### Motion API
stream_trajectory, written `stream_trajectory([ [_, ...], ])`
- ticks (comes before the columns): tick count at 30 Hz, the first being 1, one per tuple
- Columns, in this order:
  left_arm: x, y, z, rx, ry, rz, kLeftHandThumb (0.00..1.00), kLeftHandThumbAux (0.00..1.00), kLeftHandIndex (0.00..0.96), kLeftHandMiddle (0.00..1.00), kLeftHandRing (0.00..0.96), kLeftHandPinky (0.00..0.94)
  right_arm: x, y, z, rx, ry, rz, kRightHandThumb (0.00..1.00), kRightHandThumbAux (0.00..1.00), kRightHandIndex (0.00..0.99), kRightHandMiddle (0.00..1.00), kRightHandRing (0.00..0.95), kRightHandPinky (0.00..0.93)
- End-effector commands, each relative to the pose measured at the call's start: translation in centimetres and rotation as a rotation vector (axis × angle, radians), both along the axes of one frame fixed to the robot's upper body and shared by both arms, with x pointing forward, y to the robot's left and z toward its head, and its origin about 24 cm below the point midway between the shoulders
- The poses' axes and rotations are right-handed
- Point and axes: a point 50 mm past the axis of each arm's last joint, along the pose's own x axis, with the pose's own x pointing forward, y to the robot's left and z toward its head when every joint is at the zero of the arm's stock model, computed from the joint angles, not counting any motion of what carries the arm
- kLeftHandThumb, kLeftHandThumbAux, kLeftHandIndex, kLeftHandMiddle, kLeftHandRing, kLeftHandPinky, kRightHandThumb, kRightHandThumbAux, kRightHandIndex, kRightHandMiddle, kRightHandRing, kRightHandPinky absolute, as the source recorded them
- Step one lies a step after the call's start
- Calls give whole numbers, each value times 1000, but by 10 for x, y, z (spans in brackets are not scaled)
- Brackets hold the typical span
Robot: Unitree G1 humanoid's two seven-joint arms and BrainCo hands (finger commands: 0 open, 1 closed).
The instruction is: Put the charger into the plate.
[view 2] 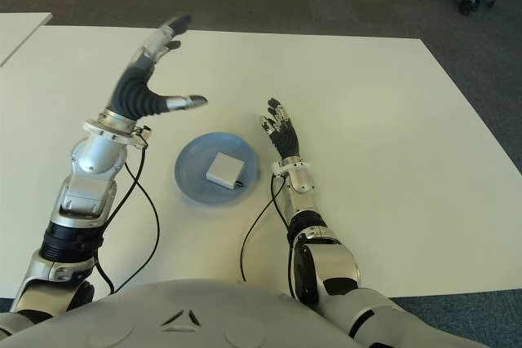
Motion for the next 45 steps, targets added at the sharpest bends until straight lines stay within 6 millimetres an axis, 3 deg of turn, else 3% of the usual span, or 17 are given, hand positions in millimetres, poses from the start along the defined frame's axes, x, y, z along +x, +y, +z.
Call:
stream_trajectory([
  [1, 3, 4, -11, -93, 23, -1, 0, 756, 30, 47, 19, 14, -18, -3, -25, 21, 134, -17, 0, 591, 51, 93, 47, 9],
  [10, -3, 12, -50, -222, 124, 60, 0, 744, 20, 31, 1, 1, -18, -4, -25, 23, 129, -33, 0, 585, 58, 90, 47, 20],
  [20, -7, 20, -89, -332, 220, 93, 0, 796, 9, 17, 0, 10, -18, -5, -24, 7, 123, -40, 0, 570, 75, 99, 52, 24],
  [34, -33, 15, -151, -329, 407, 110, 0, 743, 0, 0, 0, 0, -19, -9, -23, 10, 114, -39, 0, 541, 77, 109, 60, 28],
  [45, -34, 16, -164, -246, 509, 139, 0, 668, 0, 0, 0, 0, -19, -12, -24, 38, 115, -69, 0, 506, 35, 98, 60, 10],
])
